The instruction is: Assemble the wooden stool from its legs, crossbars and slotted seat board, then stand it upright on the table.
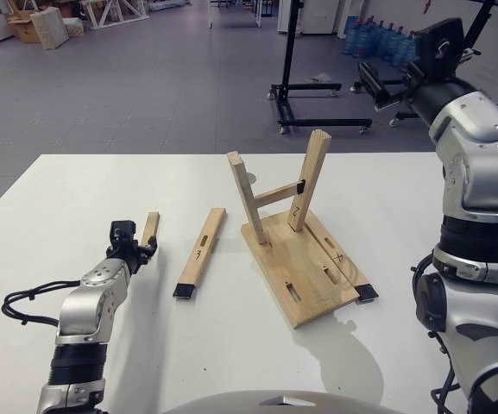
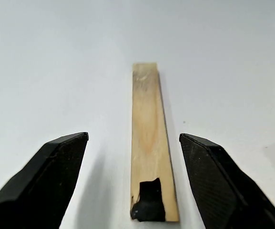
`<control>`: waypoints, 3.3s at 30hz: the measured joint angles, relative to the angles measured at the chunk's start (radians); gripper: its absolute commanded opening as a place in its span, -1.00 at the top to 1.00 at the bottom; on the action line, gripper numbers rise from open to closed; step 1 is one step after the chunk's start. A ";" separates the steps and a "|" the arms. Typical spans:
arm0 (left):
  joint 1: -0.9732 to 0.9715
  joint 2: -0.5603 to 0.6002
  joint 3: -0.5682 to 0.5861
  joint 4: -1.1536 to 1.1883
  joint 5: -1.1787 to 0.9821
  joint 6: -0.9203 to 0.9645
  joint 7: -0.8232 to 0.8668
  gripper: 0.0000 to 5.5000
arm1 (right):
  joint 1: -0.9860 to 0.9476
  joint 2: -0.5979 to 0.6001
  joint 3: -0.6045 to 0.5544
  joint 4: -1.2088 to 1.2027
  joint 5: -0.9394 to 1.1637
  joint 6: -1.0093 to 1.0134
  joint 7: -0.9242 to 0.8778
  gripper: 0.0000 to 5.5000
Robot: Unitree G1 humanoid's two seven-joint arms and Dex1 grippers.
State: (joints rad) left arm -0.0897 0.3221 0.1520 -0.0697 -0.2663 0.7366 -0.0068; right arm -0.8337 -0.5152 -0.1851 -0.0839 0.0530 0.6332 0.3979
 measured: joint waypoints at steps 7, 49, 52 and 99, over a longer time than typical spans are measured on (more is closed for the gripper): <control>-0.001 -0.040 0.003 0.040 0.003 -0.059 -0.040 -0.10 | 0.025 0.011 0.027 0.013 0.008 -0.001 -0.011 -0.76; -0.675 0.006 0.274 -0.176 -0.993 0.150 -0.294 0.54 | -0.216 0.142 -0.372 0.170 0.930 0.642 0.131 -0.76; -0.693 -0.032 0.236 -0.132 -1.122 0.181 -0.267 0.54 | -0.191 0.241 -0.380 0.074 1.103 0.708 0.060 -0.76; -0.548 0.036 -0.029 -0.311 -0.800 0.078 -0.376 0.54 | -0.020 0.241 -0.078 -0.048 1.596 0.240 -0.658 -0.76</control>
State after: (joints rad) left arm -0.6378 0.3586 0.1232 -0.3809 -1.0663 0.8144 -0.3830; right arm -0.8535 -0.2737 -0.2636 -0.1320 1.6491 0.8732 -0.2606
